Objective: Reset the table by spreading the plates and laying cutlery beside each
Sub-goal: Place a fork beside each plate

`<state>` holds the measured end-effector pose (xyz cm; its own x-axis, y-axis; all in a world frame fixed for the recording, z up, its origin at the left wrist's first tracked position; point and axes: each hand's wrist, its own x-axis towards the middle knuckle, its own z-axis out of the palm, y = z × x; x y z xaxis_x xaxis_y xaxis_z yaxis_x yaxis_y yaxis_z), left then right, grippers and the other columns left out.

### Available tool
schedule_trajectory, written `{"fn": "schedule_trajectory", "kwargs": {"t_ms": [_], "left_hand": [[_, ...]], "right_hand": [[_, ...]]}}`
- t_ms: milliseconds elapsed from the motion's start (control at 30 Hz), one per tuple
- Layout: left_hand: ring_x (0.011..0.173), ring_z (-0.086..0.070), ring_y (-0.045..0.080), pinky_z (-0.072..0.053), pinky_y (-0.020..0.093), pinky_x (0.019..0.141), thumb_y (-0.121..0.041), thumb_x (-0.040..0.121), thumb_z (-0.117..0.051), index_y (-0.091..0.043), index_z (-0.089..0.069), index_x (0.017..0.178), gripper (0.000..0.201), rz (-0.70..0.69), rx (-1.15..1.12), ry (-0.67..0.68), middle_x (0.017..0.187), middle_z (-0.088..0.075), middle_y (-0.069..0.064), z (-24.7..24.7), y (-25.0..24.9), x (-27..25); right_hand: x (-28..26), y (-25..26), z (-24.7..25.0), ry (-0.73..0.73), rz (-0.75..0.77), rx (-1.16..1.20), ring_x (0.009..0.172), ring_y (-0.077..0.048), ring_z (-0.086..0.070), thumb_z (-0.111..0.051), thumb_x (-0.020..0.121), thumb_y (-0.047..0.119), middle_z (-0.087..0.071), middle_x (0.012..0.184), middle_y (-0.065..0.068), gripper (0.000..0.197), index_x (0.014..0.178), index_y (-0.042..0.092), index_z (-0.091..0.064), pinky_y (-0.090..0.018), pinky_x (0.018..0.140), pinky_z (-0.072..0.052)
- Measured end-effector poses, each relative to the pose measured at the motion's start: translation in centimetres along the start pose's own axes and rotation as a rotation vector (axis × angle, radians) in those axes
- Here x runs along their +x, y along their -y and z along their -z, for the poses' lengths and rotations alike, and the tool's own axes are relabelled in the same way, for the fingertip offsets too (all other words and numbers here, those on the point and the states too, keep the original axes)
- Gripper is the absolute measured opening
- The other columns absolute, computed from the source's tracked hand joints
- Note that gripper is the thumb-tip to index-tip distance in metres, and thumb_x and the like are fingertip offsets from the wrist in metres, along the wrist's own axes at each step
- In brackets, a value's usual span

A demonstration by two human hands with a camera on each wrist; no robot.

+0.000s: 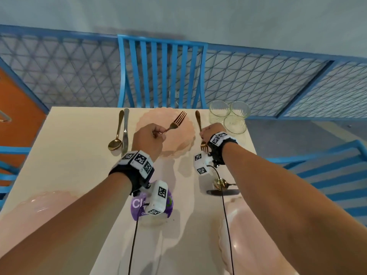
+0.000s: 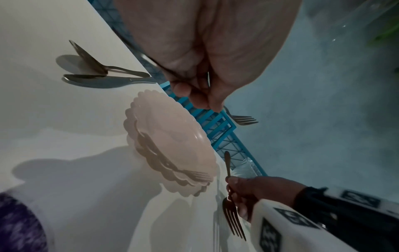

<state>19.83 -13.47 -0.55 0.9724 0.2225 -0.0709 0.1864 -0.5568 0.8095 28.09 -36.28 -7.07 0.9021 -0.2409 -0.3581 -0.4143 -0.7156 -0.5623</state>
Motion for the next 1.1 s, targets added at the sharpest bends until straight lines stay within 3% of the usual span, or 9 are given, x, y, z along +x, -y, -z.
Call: {"fn": "schedule_trajectory", "kwargs": {"t_ms": [67, 200, 333, 467, 733, 800, 900, 1000, 1100], "left_hand": [[0.082, -0.058, 0.01, -0.031, 0.004, 0.057, -0.015, 0.091, -0.069, -0.021, -0.073, 0.101, 0.012, -0.012, 0.014, -0.024, 0.091, -0.07, -0.006, -0.3, 0.4, 0.4], [0.081, -0.059, 0.009, -0.034, 0.003, 0.057, -0.016, 0.091, -0.069, -0.02, -0.073, 0.101, 0.012, -0.038, 0.035, -0.005, 0.091, -0.071, -0.005, -0.6, 1.7, 0.3], [0.084, -0.062, 0.012, -0.035, 0.006, 0.063, -0.015, 0.09, -0.069, -0.019, -0.073, 0.1, 0.012, -0.037, 0.015, 0.025, 0.09, -0.071, -0.004, -0.4, 2.9, 0.1], [0.083, -0.062, 0.013, -0.037, 0.007, 0.064, -0.015, 0.09, -0.07, -0.019, -0.073, 0.098, 0.01, -0.037, 0.01, 0.056, 0.089, -0.07, -0.004, -0.2, 3.5, -0.2], [0.072, -0.058, 0.002, -0.038, 0.002, 0.057, -0.015, 0.089, -0.07, -0.022, -0.074, 0.098, 0.012, -0.053, 0.008, 0.058, 0.084, -0.069, -0.006, -0.3, 3.6, -0.7], [0.075, -0.061, 0.008, -0.039, 0.002, 0.061, -0.014, 0.088, -0.072, -0.021, -0.075, 0.098, 0.012, -0.054, -0.006, 0.055, 0.084, -0.071, -0.004, -0.3, 3.6, -0.8], [0.081, -0.067, 0.016, -0.05, 0.014, 0.07, -0.013, 0.086, -0.074, -0.017, -0.076, 0.095, 0.01, -0.059, -0.048, 0.057, 0.083, -0.073, -0.001, 0.1, 3.7, -1.2], [0.079, -0.066, 0.01, -0.048, 0.007, 0.065, -0.013, 0.087, -0.074, -0.018, -0.075, 0.093, 0.008, -0.096, -0.035, 0.057, 0.082, -0.072, -0.004, 1.9, 3.9, -2.0], [0.075, -0.063, 0.0, -0.051, 0.011, 0.069, -0.012, 0.087, -0.074, -0.021, -0.073, 0.092, 0.011, -0.156, 0.018, 0.047, 0.08, -0.067, -0.013, 5.3, 4.8, -3.5]], "right_hand": [[2.2, -0.5, -1.5, 0.015, 0.006, -0.077, 0.127, -0.02, -0.057, -0.049, 0.094, 0.027, -0.059, 0.141, 0.005, 0.045, 0.138, 0.026, -0.056, -0.034, 0.102, -0.051], [2.4, 1.3, -1.4, -0.01, -0.155, 0.281, 0.113, -0.023, -0.066, -0.066, 0.087, 0.025, -0.069, 0.124, -0.006, 0.041, 0.126, 0.011, -0.067, -0.036, 0.094, -0.057], [2.3, 1.8, -1.7, -0.002, -0.123, 0.107, 0.111, -0.027, -0.067, -0.067, 0.086, 0.024, -0.068, 0.123, -0.011, 0.039, 0.123, 0.01, -0.067, -0.04, 0.094, -0.057], [1.2, 2.3, -1.7, -0.03, -0.074, -0.208, 0.123, -0.036, -0.057, -0.046, 0.101, 0.026, -0.058, 0.135, -0.011, 0.039, 0.137, 0.018, -0.057, -0.052, 0.101, -0.051], [1.0, 2.1, -1.5, -0.036, 0.049, -0.298, 0.11, -0.03, -0.061, -0.053, 0.097, 0.018, -0.06, 0.12, -0.009, 0.051, 0.147, 0.016, -0.041, -0.037, 0.093, -0.054], [1.0, 2.1, -1.2, -0.049, -0.012, -0.198, 0.103, -0.028, -0.063, -0.056, 0.096, 0.02, -0.062, 0.116, -0.009, 0.047, 0.141, 0.013, -0.048, -0.036, 0.087, -0.056], [-0.4, 3.0, -0.5, -0.121, -0.086, -0.083, 0.083, -0.025, -0.065, -0.064, 0.092, 0.035, -0.071, 0.103, -0.01, 0.035, 0.11, 0.005, -0.068, -0.031, 0.072, -0.052], [-2.4, 2.1, 1.0, -0.114, -0.018, 0.014, 0.103, -0.031, -0.067, -0.06, 0.095, 0.035, -0.073, 0.11, -0.012, 0.034, 0.109, 0.007, -0.074, -0.032, 0.08, -0.049], [-8.7, -0.1, 3.0, -0.133, 0.08, 0.202, 0.088, -0.024, -0.07, -0.063, 0.096, 0.034, -0.075, 0.095, -0.004, 0.025, 0.102, 0.013, -0.075, -0.033, 0.077, -0.053]]}}
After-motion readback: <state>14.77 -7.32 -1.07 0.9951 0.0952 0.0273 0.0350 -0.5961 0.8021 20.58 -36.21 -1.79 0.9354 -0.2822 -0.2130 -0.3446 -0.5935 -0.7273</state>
